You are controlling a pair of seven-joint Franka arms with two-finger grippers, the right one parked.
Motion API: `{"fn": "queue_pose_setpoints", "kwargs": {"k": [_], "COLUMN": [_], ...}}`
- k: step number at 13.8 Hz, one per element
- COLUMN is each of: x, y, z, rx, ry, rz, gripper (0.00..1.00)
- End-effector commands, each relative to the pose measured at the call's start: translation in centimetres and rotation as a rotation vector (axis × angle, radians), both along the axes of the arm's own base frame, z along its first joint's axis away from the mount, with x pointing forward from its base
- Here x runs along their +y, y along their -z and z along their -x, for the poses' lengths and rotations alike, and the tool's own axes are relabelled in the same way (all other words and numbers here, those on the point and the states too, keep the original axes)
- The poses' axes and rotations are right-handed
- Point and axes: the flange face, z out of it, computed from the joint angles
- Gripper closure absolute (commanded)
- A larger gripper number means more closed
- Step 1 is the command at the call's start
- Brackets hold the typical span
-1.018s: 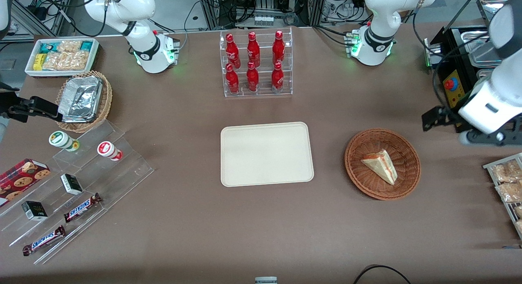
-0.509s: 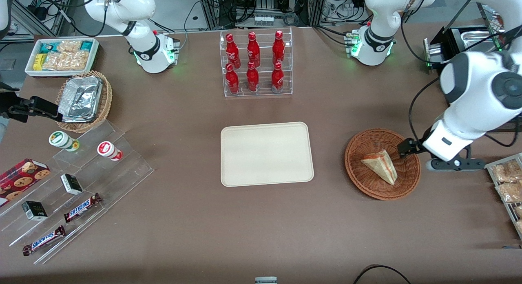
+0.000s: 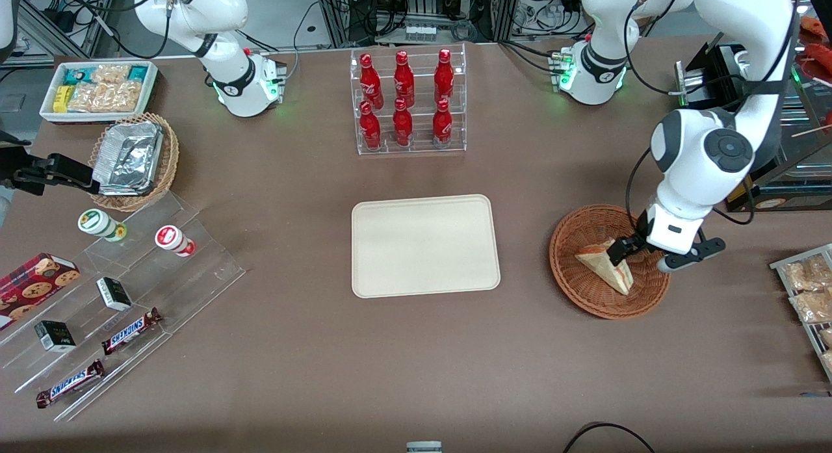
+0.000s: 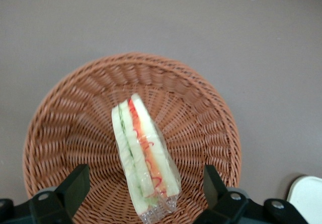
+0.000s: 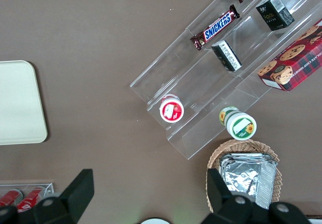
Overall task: Place sandwich from basket to tray
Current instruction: 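Close the left gripper on the wrapped sandwich wedge, then lift the sandwich and carry it with the left gripper over the tray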
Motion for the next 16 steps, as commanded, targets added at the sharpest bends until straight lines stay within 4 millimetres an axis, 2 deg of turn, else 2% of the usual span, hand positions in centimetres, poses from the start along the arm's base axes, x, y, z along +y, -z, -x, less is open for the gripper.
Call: {"fn": "queue_pose_setpoints", "kwargs": {"k": [1,5,9,10,11,12,13,16], "x": [-0.4,-0.4,-0.5,-0.5,-0.5,-0.6,-0.6,-0.7], "y": [1.5,5.5,7.2,7.6,7.5,7.4,7.2,5.3], "z": [1.3,2.5,2.5,2.4,2.3,2.3,2.2,1.5], "rx": [-0.026,-0.052,-0.035,-0.030,-0.033,-0.034,-0.037,-0.062], "ry": [-0.090,-0.156,-0.172,-0.171,-0.172,-0.171,-0.174,-0.172], "rz": [0.015,0.049,0.054,0.055,0.056,0.056,0.057,0.058], "gripper": [0.00,0.00,0.00,0.06,0.35,0.73,1.00,1.00]}}
